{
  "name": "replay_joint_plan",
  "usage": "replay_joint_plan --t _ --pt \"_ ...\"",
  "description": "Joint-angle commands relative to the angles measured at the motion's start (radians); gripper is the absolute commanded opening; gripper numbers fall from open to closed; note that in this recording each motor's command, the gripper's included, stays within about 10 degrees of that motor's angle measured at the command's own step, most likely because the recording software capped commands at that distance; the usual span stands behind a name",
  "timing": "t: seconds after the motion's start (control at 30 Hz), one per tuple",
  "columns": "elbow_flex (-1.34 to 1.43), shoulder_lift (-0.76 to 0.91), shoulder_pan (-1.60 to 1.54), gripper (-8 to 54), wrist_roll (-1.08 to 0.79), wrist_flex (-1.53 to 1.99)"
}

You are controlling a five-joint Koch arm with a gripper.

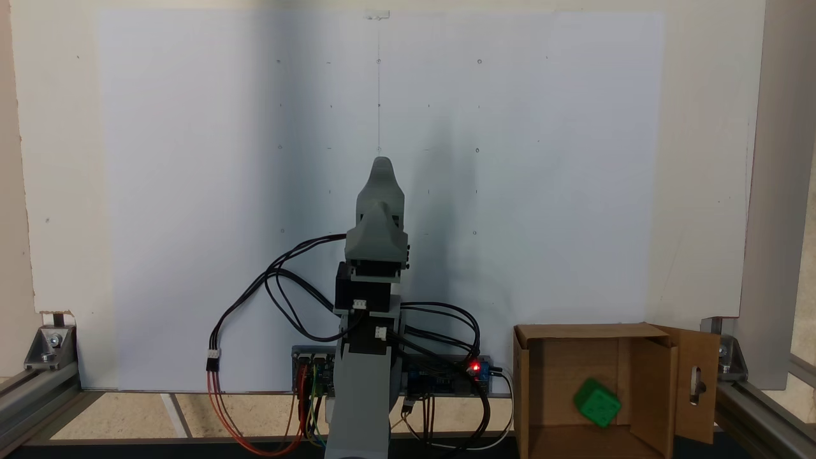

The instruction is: Grasp a green dice and put it in the bin.

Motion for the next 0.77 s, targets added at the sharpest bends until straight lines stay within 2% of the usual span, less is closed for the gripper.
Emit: replay_joint_plan --t 0.0,0.17,0.3,0.73 --pt "0.049 0.106 0.0 44.5 0.023 -0.069" --pt "0.048 0.104 0.023 44.5 0.021 -0.052" --pt "0.048 0.101 0.048 44.4 0.025 0.14" --pt "0.048 0.101 0.048 44.5 0.026 0.143"
